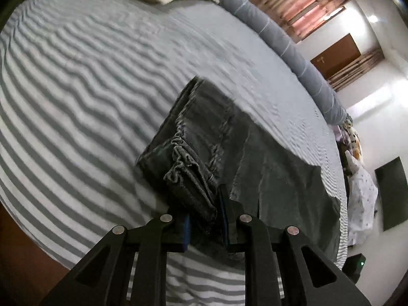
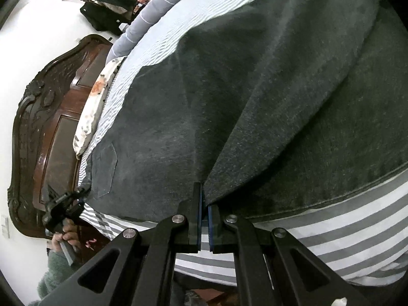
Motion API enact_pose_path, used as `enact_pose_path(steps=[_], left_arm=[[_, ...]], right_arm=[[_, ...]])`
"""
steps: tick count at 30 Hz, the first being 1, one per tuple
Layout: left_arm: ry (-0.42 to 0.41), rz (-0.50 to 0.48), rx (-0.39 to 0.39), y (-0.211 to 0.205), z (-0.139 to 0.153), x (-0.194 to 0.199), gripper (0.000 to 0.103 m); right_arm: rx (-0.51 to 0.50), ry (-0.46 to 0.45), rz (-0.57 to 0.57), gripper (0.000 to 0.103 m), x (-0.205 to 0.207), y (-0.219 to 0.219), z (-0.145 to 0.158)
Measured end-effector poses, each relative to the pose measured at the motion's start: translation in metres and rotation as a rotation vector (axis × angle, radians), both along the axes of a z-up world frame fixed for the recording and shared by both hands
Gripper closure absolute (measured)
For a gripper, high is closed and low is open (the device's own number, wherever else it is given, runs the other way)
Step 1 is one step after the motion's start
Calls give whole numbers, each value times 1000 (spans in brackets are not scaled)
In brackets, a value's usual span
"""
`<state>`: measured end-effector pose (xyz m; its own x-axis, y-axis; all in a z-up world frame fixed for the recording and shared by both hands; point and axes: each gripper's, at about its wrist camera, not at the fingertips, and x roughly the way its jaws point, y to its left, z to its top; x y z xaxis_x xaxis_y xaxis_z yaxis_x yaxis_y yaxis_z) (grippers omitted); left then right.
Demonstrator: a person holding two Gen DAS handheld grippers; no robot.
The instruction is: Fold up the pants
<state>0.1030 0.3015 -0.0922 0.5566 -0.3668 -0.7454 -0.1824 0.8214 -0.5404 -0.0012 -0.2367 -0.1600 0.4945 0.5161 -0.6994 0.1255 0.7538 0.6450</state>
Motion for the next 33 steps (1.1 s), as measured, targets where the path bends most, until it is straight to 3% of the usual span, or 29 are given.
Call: enact_pose_path(steps=[3,7,13,16,18,22,28,33], left_arm=[[-42,3,17,0,12,0,84],[23,-4,99,-4,-7,7,84],[5,6,122,-8,-2,-2,77],[2,2,164,-12,9,-13,72],[-18,2,185,-16,19,-26,59],[-90,-6,258,-33,42,-59,55],[-175,-143,332,-102,68,-88,54],[-271,-368,407,-194,70,-102,54]], right_arm=[[-22,-6,12,98,-2,5,1],[-33,16,10,98,2,7,-10],[-20,20,17,94,2,5,-8],[2,12,2,87,0,4,-5],[1,4,-7,83,-3,-1,-3],[9,-15,-41,80,-5,-18,1],[52,-20,-105,78,-3,-47,2],[78,-23,-114,78,0,-58,5]])
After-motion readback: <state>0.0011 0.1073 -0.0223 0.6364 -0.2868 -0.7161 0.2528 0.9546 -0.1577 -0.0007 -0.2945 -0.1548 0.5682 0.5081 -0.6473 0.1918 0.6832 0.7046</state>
